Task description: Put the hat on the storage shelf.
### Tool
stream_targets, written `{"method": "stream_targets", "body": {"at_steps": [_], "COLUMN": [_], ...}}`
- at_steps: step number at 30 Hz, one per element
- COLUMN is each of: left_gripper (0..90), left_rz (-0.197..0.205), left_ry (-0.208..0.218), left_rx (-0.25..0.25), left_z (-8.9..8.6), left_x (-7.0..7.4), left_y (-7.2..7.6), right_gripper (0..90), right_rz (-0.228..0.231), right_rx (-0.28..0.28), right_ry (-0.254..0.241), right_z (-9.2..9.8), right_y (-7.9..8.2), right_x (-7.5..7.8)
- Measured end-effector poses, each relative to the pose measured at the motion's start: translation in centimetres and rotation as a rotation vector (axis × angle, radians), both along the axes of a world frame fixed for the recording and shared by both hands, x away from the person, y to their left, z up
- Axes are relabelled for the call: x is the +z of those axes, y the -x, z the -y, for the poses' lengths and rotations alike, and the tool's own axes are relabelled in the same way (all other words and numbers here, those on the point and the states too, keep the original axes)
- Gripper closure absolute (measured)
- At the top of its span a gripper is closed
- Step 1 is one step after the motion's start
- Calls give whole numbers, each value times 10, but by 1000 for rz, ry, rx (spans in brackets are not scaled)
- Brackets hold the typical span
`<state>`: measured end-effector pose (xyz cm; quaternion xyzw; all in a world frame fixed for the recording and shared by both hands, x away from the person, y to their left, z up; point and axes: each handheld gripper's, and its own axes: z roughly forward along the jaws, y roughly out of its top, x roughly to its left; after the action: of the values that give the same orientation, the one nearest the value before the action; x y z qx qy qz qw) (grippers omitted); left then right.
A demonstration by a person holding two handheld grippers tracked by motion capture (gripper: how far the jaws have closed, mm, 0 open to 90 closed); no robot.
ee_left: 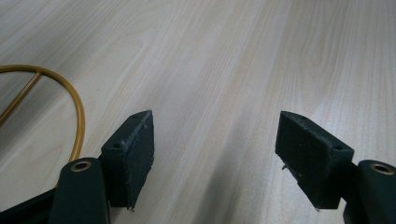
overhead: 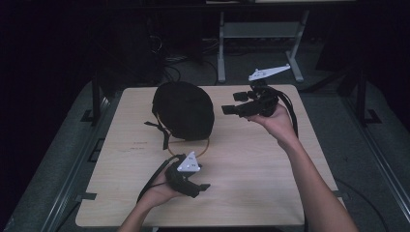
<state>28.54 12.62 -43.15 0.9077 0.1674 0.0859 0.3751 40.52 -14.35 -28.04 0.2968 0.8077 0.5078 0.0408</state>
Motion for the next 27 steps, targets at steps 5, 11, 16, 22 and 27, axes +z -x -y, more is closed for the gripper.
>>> {"method": "stream_targets", "body": {"at_steps": [5, 11, 16, 22, 27], "left_gripper": [281, 281, 281, 281, 281], "left_rz": [-2, -3, 1, -1, -1], "left_ry": [-8, -10, -12, -17, -11], "left_rx": [-1, 2, 0, -1, 3], "left_z": [0, -1, 0, 0, 0], "left_x": [0, 0, -1, -2, -2], "left_y": [0, 0, -1, -1, -1], "right_gripper": [198, 193, 193, 189, 188], "right_rz": [-3, -10, -11, -23, -24], "right_rx": [-9, -14, -20, -25, -26], "right_ry": [6, 12, 11, 8, 5], "right_z": [8, 16, 22, 31, 37], "right_y": [3, 7, 12, 15, 20], "right_x": [-4, -9, -14, -20, -26]}}
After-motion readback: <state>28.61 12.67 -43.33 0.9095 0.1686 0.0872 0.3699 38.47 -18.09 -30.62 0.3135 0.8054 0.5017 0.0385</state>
